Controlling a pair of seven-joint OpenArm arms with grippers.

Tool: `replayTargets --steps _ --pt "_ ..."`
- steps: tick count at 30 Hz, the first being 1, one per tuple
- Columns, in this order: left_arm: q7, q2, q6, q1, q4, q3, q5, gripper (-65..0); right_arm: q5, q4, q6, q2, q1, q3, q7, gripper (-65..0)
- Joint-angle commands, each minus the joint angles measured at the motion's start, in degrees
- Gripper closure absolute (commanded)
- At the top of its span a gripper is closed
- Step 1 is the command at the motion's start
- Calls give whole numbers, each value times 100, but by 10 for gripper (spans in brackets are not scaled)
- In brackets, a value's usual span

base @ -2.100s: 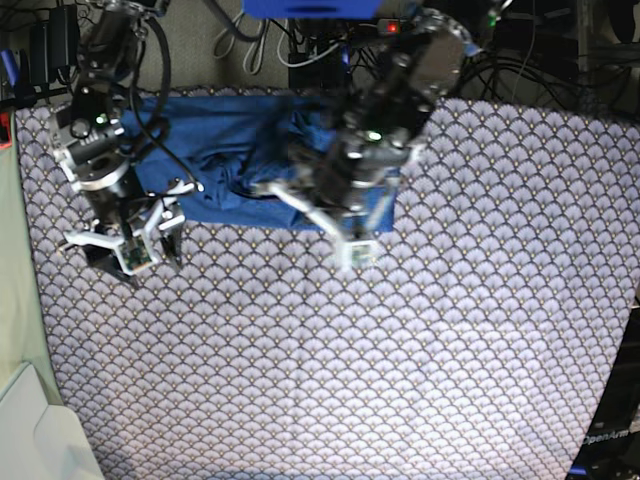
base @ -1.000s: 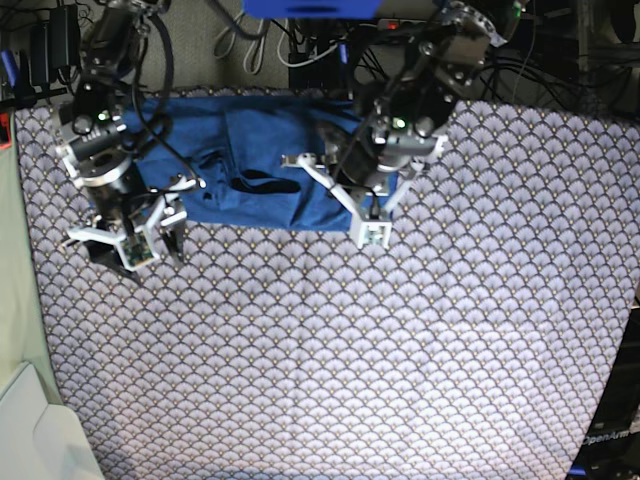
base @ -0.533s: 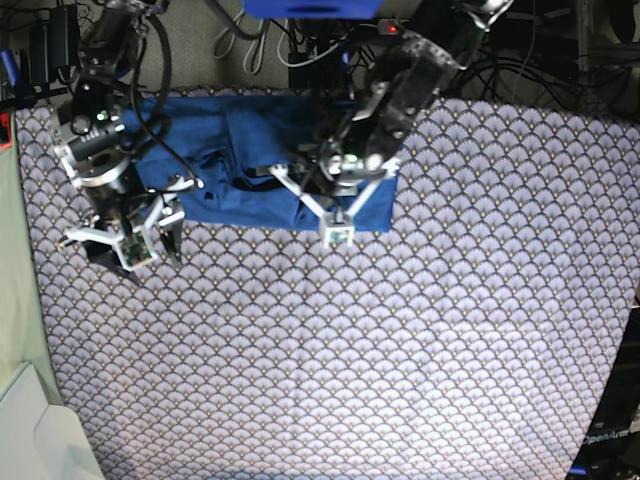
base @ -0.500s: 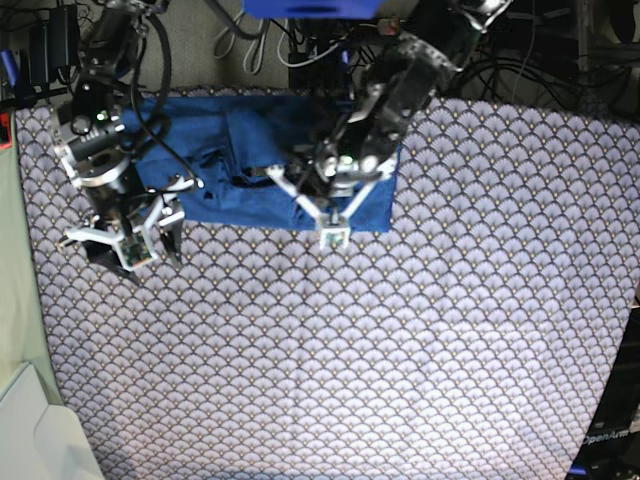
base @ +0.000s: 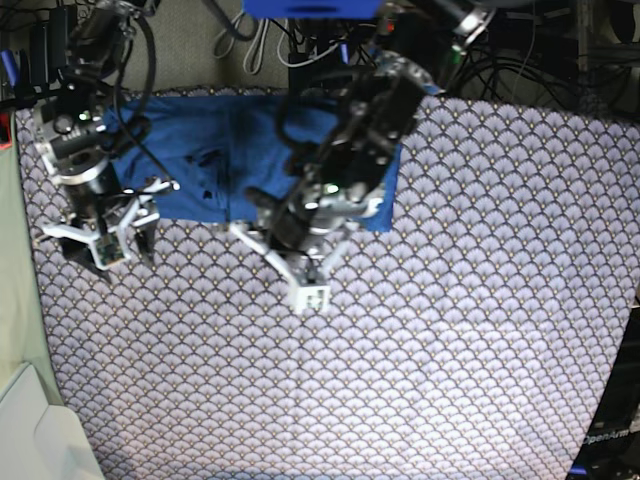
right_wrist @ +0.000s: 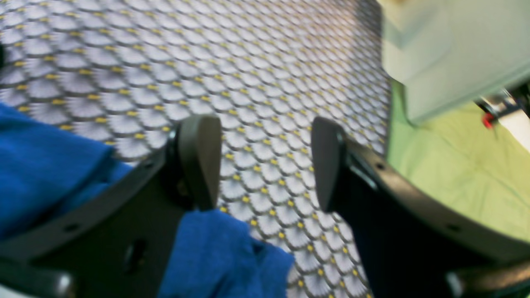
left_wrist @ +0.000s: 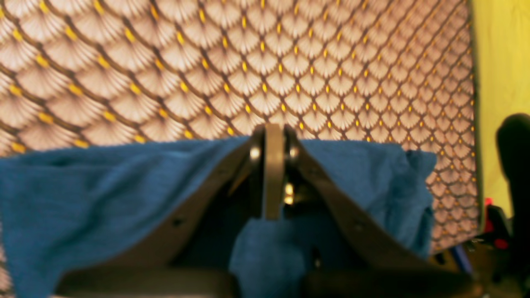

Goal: Fold the T-shirt properly
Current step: 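Pull the folded layer's edge with the left gripper to square it, release, then move the right gripper to the folded shirt's end and grasp it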

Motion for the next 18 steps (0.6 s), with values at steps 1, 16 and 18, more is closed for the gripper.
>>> replayTargets --steps 1,16,18 --pt "-48 -43 25 -102 191 -21 39 -4 81 104 -43 21 53 52 138 -352" --pt "58 -2794 -10 1217 1299 -2500 -1605 -10 99 -46 146 -216 317 1467 -1392 -382" --pt "58 -3093 -10 1375 1264 -2905 -2001 -10 99 -125 146 -216 580 1660 -1884 -435"
